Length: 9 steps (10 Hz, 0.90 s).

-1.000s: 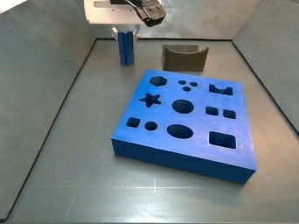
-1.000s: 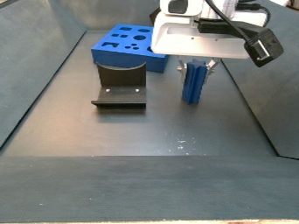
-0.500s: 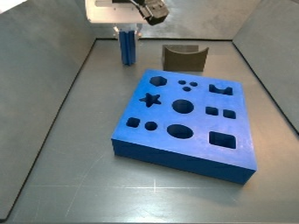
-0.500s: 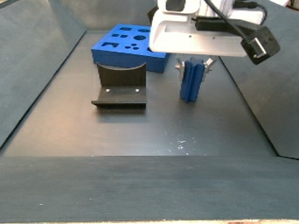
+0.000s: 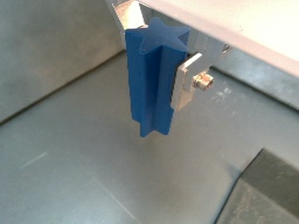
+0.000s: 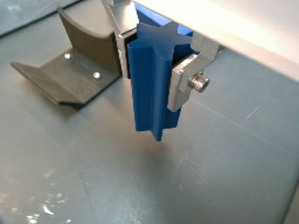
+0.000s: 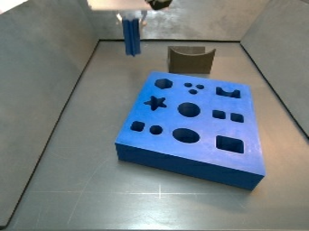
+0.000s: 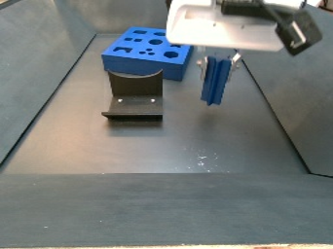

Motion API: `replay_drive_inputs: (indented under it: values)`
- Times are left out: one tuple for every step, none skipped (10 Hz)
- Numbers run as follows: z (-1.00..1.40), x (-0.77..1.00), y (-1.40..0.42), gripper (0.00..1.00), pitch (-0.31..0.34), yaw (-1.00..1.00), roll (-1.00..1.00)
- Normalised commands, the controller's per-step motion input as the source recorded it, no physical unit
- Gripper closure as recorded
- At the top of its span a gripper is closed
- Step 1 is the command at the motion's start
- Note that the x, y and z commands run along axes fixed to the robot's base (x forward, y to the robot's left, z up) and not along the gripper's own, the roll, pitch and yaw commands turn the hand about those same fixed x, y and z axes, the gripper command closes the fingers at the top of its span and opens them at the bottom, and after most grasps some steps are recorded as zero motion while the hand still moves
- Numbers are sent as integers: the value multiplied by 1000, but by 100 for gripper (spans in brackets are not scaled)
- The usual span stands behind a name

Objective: Pick up the star object. Move up. Move to above the board. Insert the star object.
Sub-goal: Move to above the board.

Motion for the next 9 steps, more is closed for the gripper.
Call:
replay_drive_inputs:
  values:
    - [1000, 9, 13, 100, 77, -3, 240]
    - [1000, 9, 13, 100, 76, 6, 214]
    - [1000, 10, 10, 100, 74, 18, 152]
    - [1000, 11, 8, 100, 75, 22, 137]
    - [1000, 11, 4, 100, 76, 24, 122]
    - [1000, 11, 1, 100, 74, 20, 112]
    - [1000, 12, -2, 100, 74, 19, 104]
    - [1000, 14, -5, 100, 77, 15, 95]
    - [1000, 16, -6, 100, 75, 11, 89]
